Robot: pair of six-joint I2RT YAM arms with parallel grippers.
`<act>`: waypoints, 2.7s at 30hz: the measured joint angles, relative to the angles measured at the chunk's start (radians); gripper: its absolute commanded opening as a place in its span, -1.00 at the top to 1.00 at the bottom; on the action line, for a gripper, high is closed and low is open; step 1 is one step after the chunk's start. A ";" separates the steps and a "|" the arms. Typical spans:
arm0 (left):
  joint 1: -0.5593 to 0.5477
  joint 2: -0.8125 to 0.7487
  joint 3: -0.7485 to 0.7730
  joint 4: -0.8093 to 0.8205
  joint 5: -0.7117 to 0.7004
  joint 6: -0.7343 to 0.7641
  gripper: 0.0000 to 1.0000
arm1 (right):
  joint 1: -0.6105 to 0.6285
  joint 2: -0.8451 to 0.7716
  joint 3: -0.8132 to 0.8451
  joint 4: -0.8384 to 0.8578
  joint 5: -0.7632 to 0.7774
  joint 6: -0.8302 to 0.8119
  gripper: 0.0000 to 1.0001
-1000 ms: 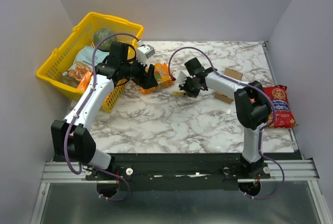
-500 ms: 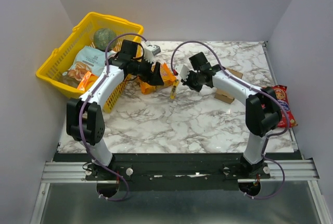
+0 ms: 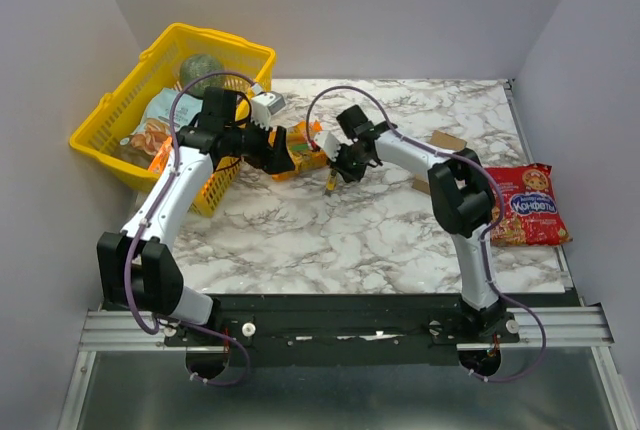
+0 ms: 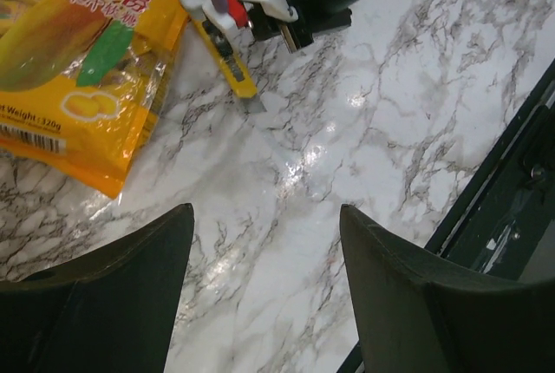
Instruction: Unpack the express box
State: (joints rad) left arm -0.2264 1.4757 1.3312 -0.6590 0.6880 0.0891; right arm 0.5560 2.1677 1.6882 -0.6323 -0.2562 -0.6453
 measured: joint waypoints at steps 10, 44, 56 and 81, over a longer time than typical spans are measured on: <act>0.050 -0.043 -0.063 -0.005 -0.051 -0.003 -0.54 | 0.099 0.024 0.107 -0.062 -0.195 0.076 0.80; -0.385 0.569 0.325 0.040 -0.523 -0.214 -0.34 | -0.208 -0.509 -0.188 0.012 0.060 0.429 -0.07; -0.383 0.690 0.365 0.028 -0.625 -0.212 -0.19 | -0.249 -0.594 -0.253 0.039 0.063 0.429 -0.07; -0.336 0.523 0.087 0.082 -0.426 0.072 0.88 | -0.264 -0.424 -0.267 0.015 -0.185 0.275 -0.22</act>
State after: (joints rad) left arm -0.5621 1.9991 1.4185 -0.5770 0.2623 0.1616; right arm 0.2924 1.7435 1.4216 -0.6174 -0.4412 -0.3698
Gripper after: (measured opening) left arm 0.318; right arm 0.588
